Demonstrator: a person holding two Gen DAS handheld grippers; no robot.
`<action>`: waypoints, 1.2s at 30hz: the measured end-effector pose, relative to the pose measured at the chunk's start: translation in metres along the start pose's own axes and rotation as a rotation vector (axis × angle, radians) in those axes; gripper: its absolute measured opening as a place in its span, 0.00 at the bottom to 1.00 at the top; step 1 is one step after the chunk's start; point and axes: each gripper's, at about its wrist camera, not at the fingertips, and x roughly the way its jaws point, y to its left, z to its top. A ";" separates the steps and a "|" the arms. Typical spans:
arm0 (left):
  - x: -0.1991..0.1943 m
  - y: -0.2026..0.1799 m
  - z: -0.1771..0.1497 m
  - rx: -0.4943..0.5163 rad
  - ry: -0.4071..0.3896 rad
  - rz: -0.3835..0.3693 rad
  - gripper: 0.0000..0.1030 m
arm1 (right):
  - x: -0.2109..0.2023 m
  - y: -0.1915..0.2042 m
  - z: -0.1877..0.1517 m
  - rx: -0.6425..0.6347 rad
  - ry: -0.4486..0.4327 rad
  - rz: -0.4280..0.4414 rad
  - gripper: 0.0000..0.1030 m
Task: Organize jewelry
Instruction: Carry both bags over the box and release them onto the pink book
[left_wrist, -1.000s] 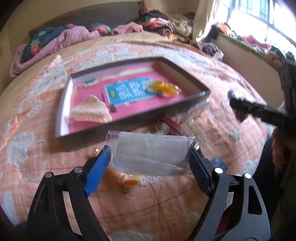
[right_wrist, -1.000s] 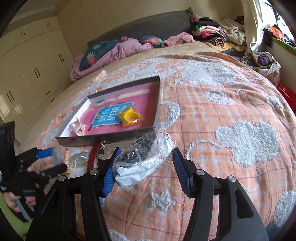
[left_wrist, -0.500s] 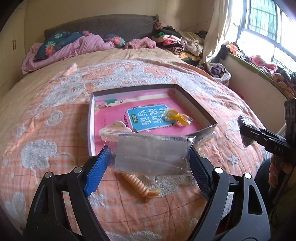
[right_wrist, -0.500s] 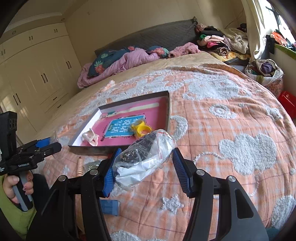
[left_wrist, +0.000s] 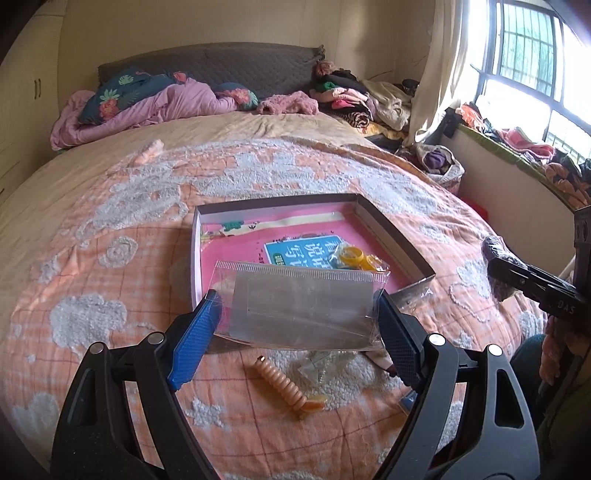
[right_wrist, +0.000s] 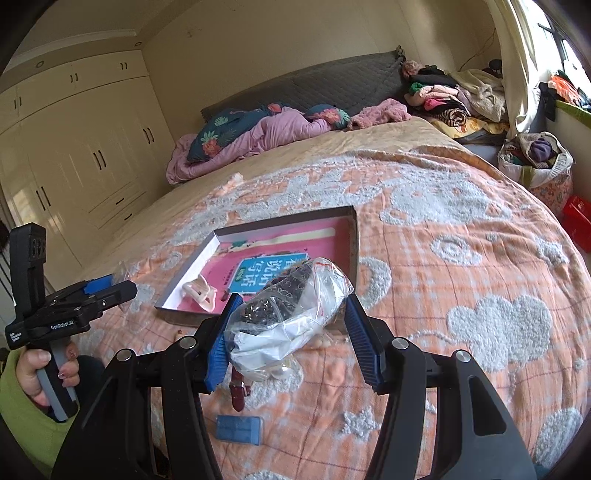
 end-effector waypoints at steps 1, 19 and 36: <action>0.000 0.001 0.001 -0.002 -0.004 -0.001 0.73 | 0.000 0.001 0.002 -0.002 -0.003 0.002 0.53; 0.011 -0.001 0.034 0.013 -0.049 -0.020 0.73 | 0.005 0.026 0.051 -0.062 -0.072 0.031 0.53; 0.040 -0.004 0.058 0.019 -0.039 -0.021 0.73 | 0.031 0.024 0.075 -0.071 -0.066 0.019 0.53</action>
